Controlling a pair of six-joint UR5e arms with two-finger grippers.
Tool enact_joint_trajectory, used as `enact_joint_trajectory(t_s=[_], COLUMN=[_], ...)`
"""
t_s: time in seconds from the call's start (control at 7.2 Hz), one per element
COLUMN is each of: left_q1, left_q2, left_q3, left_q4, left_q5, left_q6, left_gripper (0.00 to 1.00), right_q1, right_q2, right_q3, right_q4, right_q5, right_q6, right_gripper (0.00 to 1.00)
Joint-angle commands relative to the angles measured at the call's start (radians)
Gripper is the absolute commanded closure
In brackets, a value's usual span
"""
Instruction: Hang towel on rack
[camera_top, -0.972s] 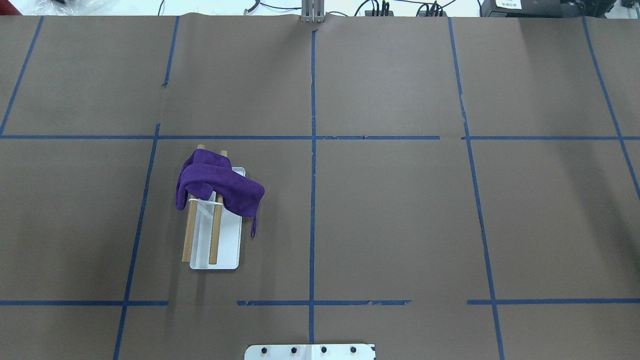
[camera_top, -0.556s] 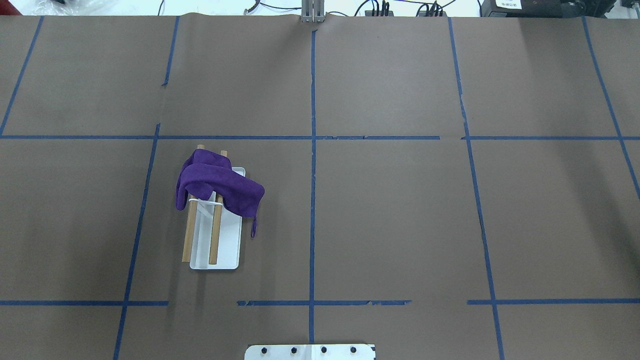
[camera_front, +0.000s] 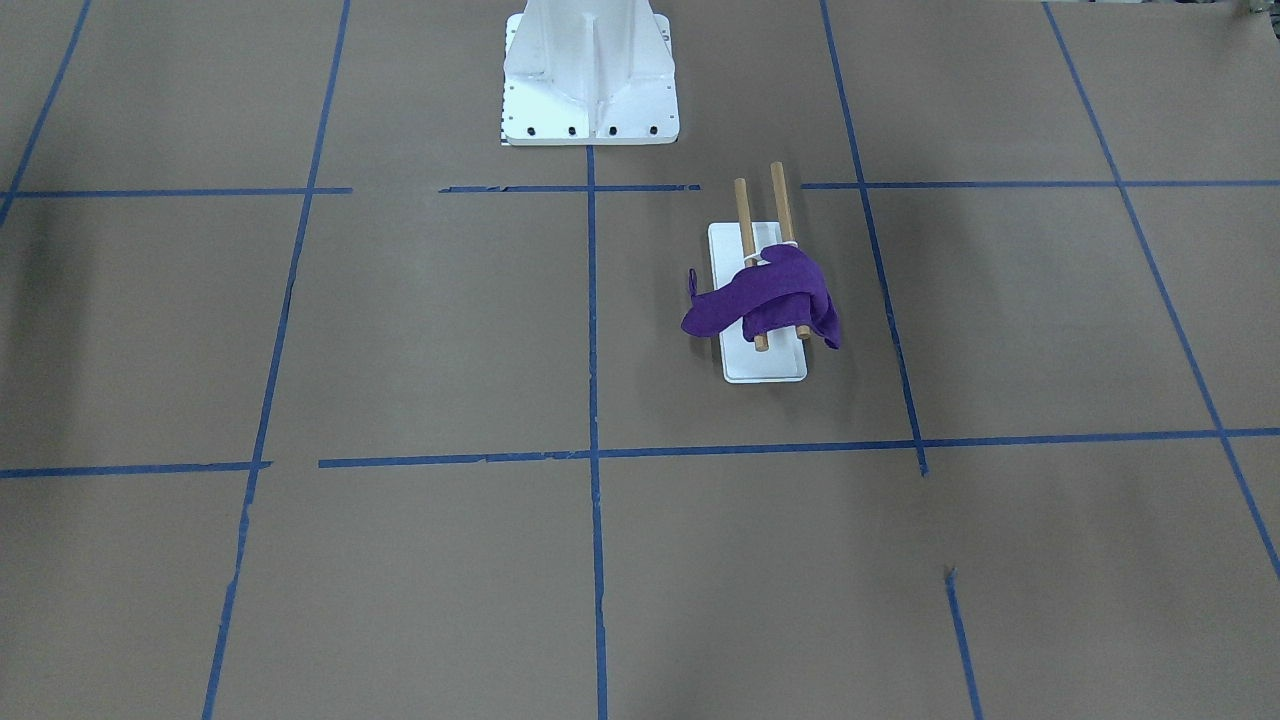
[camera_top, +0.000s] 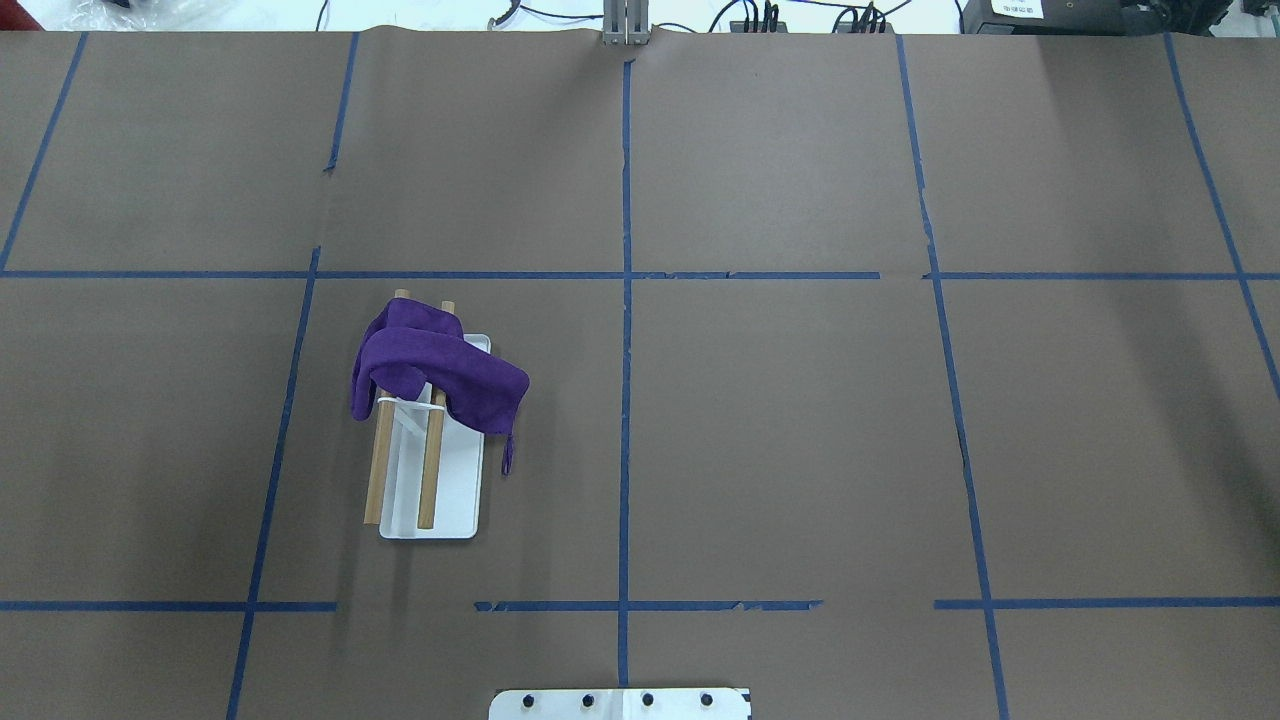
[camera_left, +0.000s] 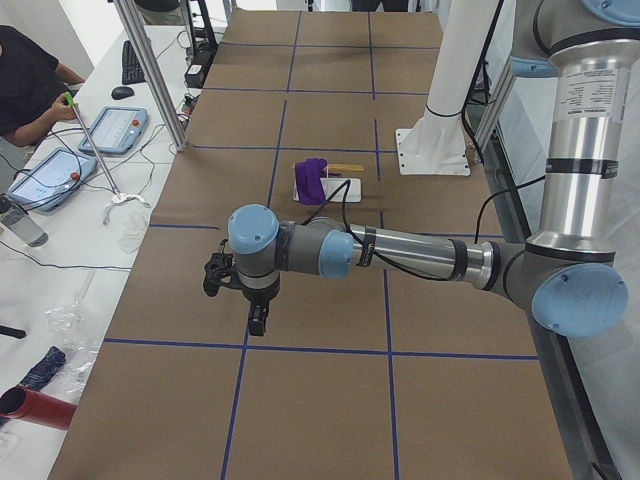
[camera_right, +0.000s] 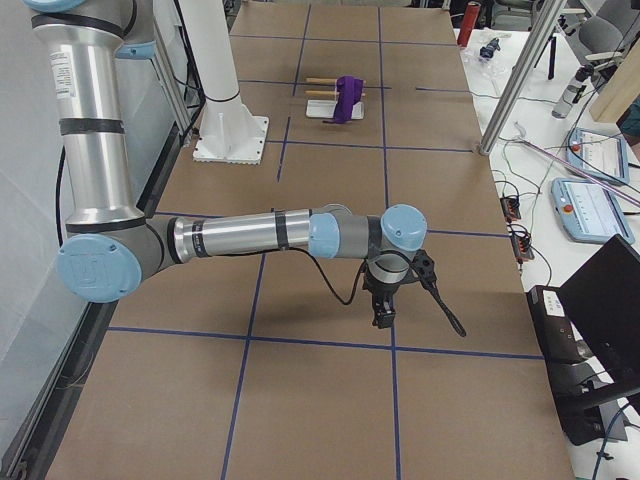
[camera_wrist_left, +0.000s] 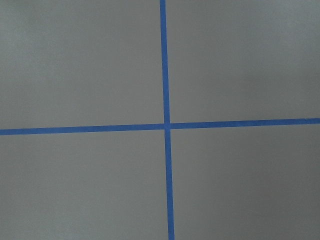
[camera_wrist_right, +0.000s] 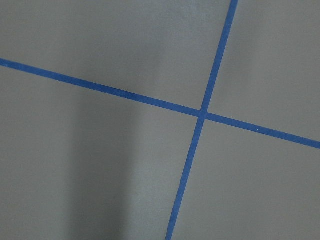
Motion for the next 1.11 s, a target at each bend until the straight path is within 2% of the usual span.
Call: enact_joint_trajectory(t_s=[0.0,0.14,0.28,0.69,0.97], left_q1=[0.003,0.004,0.003,0.001,0.004], left_q2=[-0.002,-0.018,-0.021,-0.006,-0.005], left_q3=[-0.003,0.001,-0.038,-0.038,-0.011], left_q4=[-0.053,-0.04,-0.023,-0.018,-0.017], left_q5=[0.011,0.011,0.011,0.011,0.013], left_q6=[0.0,0.005,0.005,0.005,0.005], left_gripper=[0.0,0.0,0.0,0.0,0.0], right_q1=[-0.002,0.0,-0.002,-0.002,0.0], right_q2=[0.004,0.004,0.004,0.001,-0.025], right_q3=[0.001,0.001,0.002,0.018,-0.013], right_q4=[0.0,0.0,0.001,0.0,-0.002], right_q5=[0.0,0.0,0.0,0.0,-0.007], right_q6=[-0.001,0.001,0.001,0.001,0.001], right_gripper=[0.0,0.0,0.0,0.0,0.0])
